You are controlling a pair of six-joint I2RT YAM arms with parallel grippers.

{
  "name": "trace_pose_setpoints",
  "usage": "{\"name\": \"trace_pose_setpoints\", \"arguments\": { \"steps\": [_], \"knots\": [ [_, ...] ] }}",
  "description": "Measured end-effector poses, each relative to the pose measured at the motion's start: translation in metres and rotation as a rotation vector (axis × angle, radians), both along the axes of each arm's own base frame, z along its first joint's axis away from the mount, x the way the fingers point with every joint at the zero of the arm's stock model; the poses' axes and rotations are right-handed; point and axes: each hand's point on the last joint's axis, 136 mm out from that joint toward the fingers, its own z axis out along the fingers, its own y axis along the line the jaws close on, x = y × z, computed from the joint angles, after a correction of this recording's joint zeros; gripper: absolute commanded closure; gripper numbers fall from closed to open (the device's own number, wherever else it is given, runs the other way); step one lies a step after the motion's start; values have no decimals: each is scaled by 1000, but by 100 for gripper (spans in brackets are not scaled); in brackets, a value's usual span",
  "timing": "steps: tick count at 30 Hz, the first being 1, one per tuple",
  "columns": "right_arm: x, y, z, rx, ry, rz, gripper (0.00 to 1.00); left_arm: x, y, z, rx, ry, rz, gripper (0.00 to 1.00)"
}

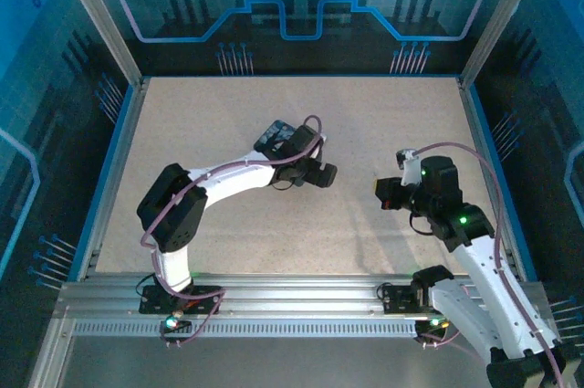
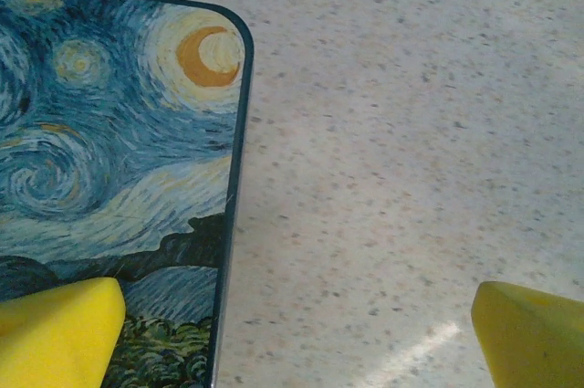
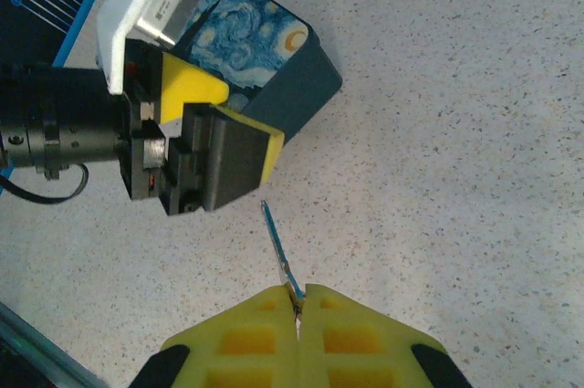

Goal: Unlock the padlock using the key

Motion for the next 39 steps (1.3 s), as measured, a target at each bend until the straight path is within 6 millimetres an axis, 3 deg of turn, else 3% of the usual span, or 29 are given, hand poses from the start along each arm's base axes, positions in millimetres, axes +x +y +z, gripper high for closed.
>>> {"name": "trace_pose_setpoints", "arguments": {
  "steps": [5,15,22,28,34,39],
  "knots": [
    [-1,-2,0,-4,5,-7,100,-6,-17,2,-31,11,-25,1],
    [-2,-1,3,-1,10,-3,100,17,-48,6,-74,-1,-48,1],
    [-4,1,3,10,13,11,100,16,-51,8,-85,2,-61,1],
    [-3,9,1,34,34,45,100,1,-25,34,-128,-19,-53,1],
    [7,20,1,82,48,74,100,-8,27,79,-225,-93,7,1],
    [21,34,-8,112,85,101,100,-16,65,75,-286,-64,69,1]
  ]
}}
